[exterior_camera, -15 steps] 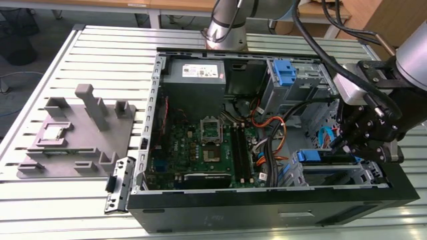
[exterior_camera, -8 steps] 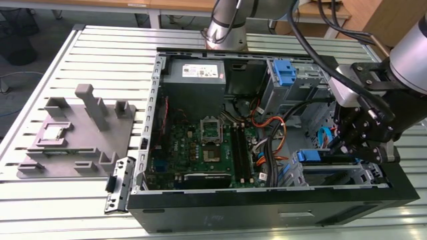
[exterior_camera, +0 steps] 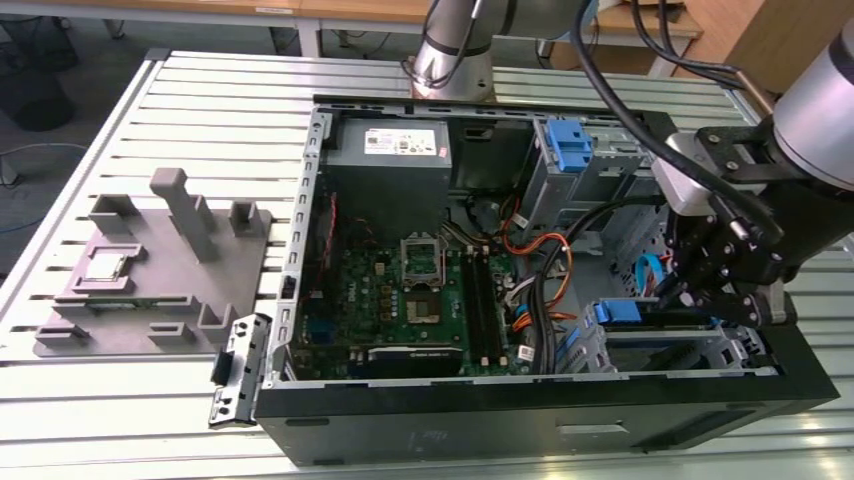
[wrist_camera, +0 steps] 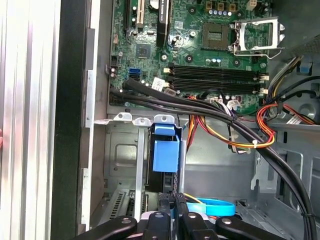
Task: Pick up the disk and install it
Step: 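Insert the first disk wire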
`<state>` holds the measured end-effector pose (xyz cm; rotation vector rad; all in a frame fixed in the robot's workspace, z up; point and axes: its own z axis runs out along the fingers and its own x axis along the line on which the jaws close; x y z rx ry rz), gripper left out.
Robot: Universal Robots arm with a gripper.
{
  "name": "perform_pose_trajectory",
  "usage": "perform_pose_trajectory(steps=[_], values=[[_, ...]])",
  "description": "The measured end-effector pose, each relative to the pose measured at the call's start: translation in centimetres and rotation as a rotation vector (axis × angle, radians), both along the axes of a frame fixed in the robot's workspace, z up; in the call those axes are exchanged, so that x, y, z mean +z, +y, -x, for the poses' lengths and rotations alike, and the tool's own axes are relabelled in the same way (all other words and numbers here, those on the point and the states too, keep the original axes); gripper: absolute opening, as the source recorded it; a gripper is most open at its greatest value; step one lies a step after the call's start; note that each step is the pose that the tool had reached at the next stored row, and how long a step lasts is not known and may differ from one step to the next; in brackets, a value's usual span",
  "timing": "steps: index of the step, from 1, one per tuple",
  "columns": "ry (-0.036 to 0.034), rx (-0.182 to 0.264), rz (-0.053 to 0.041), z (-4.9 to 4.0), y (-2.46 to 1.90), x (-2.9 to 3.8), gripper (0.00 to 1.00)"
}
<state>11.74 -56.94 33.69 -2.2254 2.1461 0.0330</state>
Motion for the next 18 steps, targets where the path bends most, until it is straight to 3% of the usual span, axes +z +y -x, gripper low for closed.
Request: perform_pose_trajectory(steps=[18], values=[[-0.0051, 0.007, -0.0002, 0.11, 0.1, -0.44, 0.16]])
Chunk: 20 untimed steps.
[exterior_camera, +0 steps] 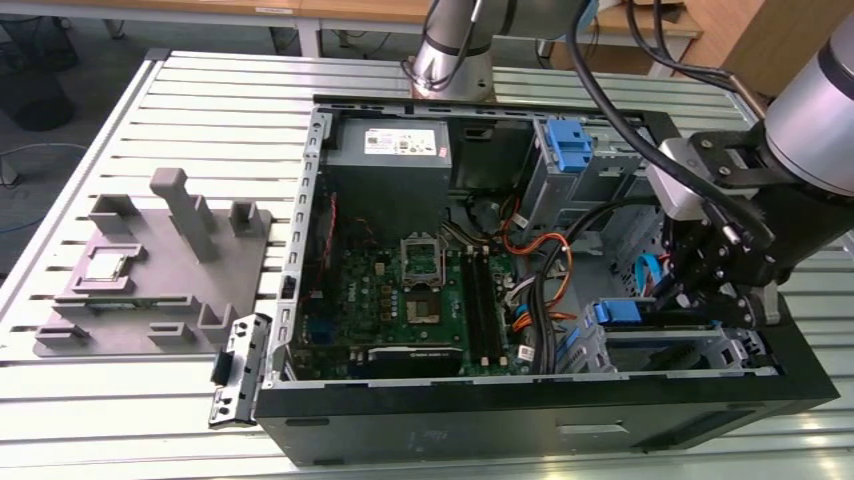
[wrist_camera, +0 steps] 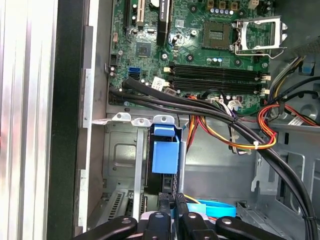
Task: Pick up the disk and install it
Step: 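Insert the first disk wire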
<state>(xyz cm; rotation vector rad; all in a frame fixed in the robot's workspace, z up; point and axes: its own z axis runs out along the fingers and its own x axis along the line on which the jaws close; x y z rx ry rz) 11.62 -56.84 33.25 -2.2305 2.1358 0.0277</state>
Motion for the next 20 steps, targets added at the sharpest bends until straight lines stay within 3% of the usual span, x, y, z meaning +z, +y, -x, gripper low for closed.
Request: perform_pose_trajectory(steps=[15, 16, 20], values=[[0.0, 0.0, 0.0014, 0.0, 0.0, -0.32, 0.17], [0.0, 0.0, 0.0015, 0.0, 0.0, -0.32, 0.23], [0.0, 0.0, 0.0018, 0.0, 0.0, -0.08, 0.23]])
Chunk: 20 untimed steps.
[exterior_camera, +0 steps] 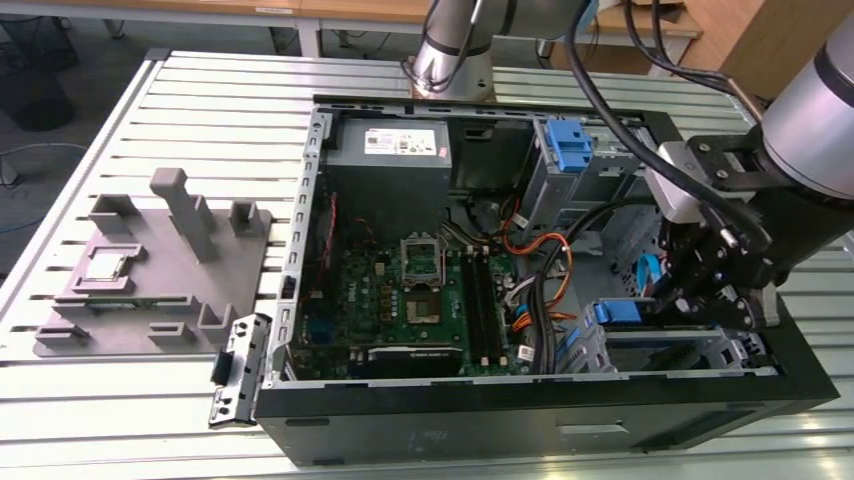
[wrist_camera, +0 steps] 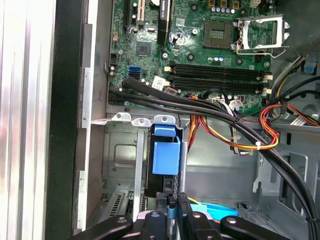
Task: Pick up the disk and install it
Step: 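Insert the first disk wire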
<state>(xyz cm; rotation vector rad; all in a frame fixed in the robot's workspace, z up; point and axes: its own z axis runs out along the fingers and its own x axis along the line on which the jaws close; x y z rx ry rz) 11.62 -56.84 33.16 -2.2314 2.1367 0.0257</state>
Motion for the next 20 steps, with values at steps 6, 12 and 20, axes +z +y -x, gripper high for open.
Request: perform_pose_trajectory(steps=[6, 12, 20], values=[[0.0, 0.0, 0.0, 0.0, 0.0, 1.56, 0.23], [0.0, 0.0, 0.0, -0.04, 0.0, 1.94, 0.23], [0.0, 0.0, 0.0001, -0.79, 0.0, 1.92, 0.23]])
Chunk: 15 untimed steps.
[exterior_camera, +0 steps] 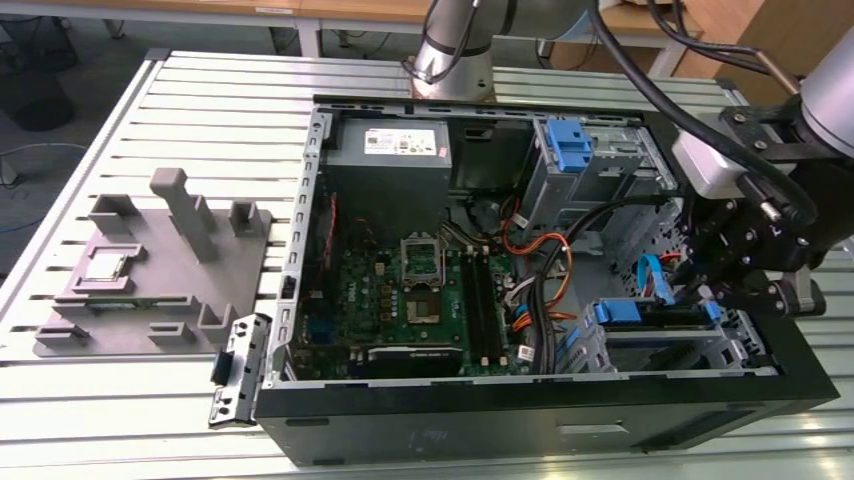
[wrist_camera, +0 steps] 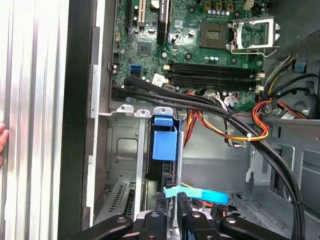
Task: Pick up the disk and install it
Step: 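Insert the first disk wire, then insert the second disk wire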
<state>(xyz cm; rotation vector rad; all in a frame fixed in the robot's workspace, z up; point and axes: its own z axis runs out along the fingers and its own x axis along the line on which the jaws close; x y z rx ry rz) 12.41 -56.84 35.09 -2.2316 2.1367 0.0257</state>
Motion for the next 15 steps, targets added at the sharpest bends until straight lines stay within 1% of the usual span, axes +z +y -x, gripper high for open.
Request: perform_pose_trajectory(steps=[3, 8, 15], values=[[0.0, 0.0, 0.0, -0.16, 0.0, -0.01, 0.23], [0.0, 0.0, 0.0, -0.18, -0.01, 0.01, 0.23], [0.0, 0.0, -0.0001, -0.18, 0.0, 0.3, 0.23]])
